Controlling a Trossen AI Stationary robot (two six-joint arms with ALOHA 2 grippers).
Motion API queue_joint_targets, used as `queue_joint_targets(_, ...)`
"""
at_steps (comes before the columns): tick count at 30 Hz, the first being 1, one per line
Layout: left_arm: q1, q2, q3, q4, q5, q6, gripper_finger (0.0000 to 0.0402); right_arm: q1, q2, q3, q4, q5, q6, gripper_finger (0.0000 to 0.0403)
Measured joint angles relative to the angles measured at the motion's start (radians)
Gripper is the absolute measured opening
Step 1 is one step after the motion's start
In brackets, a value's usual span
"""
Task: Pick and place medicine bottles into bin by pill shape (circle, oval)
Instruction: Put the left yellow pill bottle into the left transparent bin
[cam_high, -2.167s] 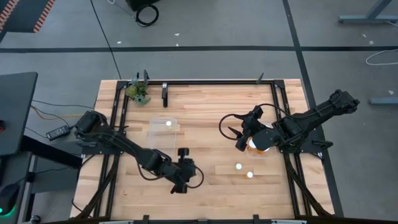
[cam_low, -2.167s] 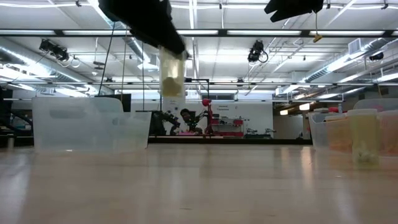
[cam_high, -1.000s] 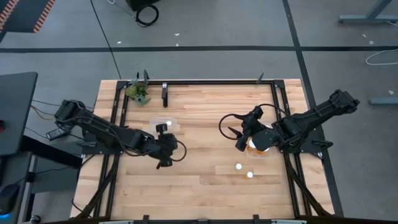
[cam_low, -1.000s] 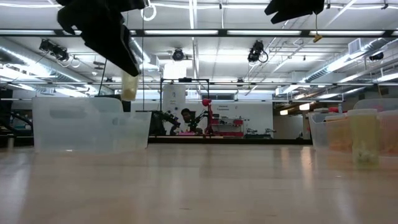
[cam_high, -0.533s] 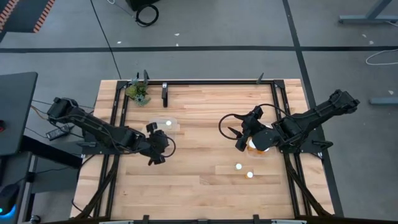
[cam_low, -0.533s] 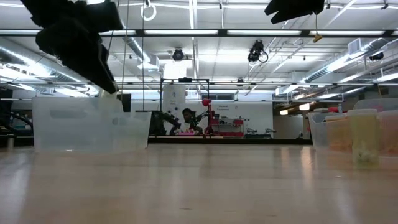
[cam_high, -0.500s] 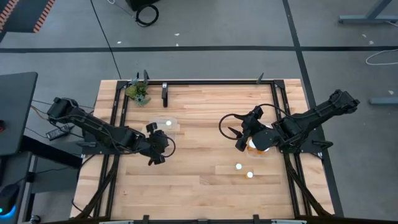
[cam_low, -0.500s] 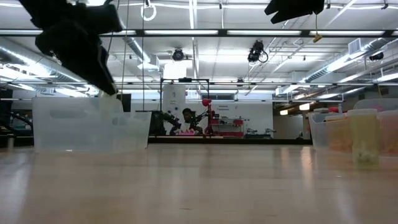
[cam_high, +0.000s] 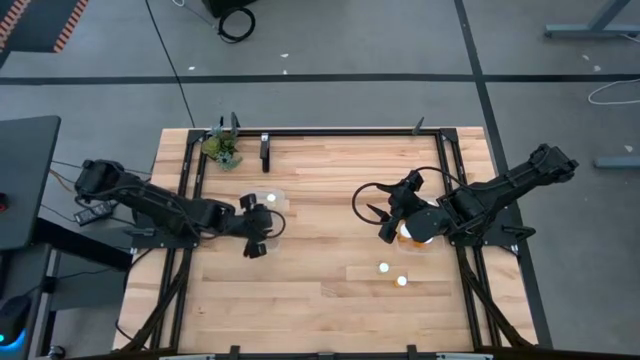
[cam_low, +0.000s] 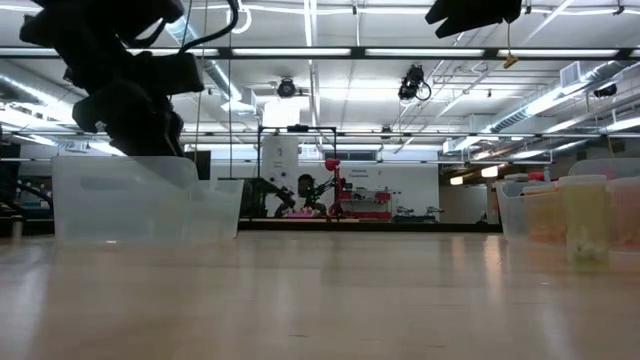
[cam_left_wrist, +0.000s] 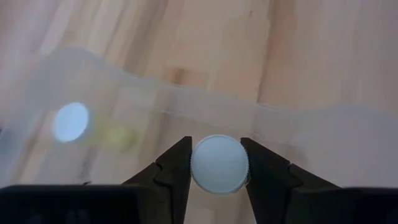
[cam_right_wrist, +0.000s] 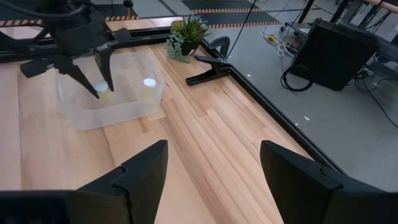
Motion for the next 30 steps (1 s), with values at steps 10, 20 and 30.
queue_joint_targets(10,0.045,0.0,-0.015,0.045,0.119,0.029,0.0133,0.0,0.0,0.0,0.0,0.0,-0.001,0.0263)
queue_joint_targets(20,0.044,0.009,-0.015,0.076,0.193,0.089,0.0141,0.0,0.0,0.0,0.0,0.0,-0.004,0.0263)
queue_joint_targets(30,0.044,0.028,-0.016,0.08,0.21,0.082,0.0159,0.0,0.0,0.0,0.0,0.0,-0.004,0.0263)
